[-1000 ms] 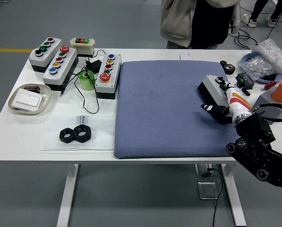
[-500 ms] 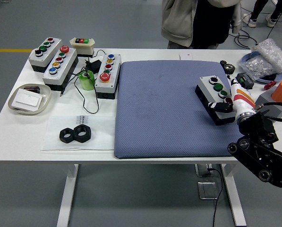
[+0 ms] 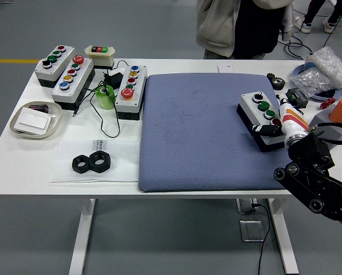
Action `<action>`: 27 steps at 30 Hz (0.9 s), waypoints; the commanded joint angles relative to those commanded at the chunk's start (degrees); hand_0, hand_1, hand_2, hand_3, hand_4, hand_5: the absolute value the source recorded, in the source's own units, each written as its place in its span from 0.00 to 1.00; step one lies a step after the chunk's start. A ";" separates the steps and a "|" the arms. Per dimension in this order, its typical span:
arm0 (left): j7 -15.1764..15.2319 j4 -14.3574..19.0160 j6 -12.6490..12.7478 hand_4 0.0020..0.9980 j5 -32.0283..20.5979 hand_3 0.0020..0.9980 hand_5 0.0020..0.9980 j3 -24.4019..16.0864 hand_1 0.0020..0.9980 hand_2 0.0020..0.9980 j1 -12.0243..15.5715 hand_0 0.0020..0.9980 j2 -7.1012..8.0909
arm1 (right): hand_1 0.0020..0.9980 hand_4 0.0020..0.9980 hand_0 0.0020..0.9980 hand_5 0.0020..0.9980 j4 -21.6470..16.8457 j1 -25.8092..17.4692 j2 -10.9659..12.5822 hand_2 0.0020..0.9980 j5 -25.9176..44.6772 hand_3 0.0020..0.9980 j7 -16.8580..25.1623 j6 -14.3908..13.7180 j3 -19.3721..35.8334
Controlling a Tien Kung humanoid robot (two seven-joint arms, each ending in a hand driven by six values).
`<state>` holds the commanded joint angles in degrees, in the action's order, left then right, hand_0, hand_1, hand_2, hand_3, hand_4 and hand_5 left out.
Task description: Pick up the button,place it on the desk,press the button,press the button
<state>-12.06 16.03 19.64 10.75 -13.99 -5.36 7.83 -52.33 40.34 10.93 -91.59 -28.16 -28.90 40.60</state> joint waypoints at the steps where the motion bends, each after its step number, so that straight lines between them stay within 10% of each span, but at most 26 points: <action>1: 0.01 0.00 0.00 0.57 -0.03 0.80 1.00 0.03 0.80 0.89 -0.01 0.77 0.00 | 0.84 0.96 0.95 0.28 0.21 0.11 -0.09 0.93 0.13 0.99 -0.06 0.04 -0.06; 11: 0.08 0.05 0.04 0.57 -0.24 0.80 1.00 0.20 0.80 0.88 -0.12 0.77 0.02 | 0.67 0.94 0.81 0.24 1.71 1.63 -0.65 0.79 -0.60 0.92 -2.47 0.99 -1.60; 12: 0.11 0.05 0.05 0.57 -0.32 0.80 1.00 0.25 0.80 0.88 -0.13 0.77 0.02 | 0.52 0.92 0.61 0.18 1.66 1.66 -0.58 0.64 -0.88 0.83 -2.86 1.09 -1.69; 17: 0.12 0.07 0.06 0.57 -0.41 0.80 1.00 0.30 0.80 0.88 -0.18 0.77 0.03 | 0.52 0.92 0.61 0.18 1.57 1.83 -0.24 0.64 -2.61 0.83 -4.33 1.20 -2.21; 18: 0.12 0.07 0.06 0.57 -0.41 0.80 1.00 0.30 0.80 0.89 -0.18 0.77 0.03 | 0.41 0.86 0.43 0.07 1.57 1.85 -0.20 0.53 -2.99 0.75 -4.58 1.13 -2.32; 27: 0.15 0.06 0.04 0.57 -0.46 0.80 1.00 0.34 0.80 0.88 -0.18 0.77 0.08 | 0.35 0.85 0.36 0.05 1.52 2.20 0.74 0.46 -4.16 0.70 -4.96 2.10 -4.14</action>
<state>-11.91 16.09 19.68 10.29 -13.65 -5.54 7.92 -50.82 42.54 11.67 -95.74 -33.11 -26.79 36.46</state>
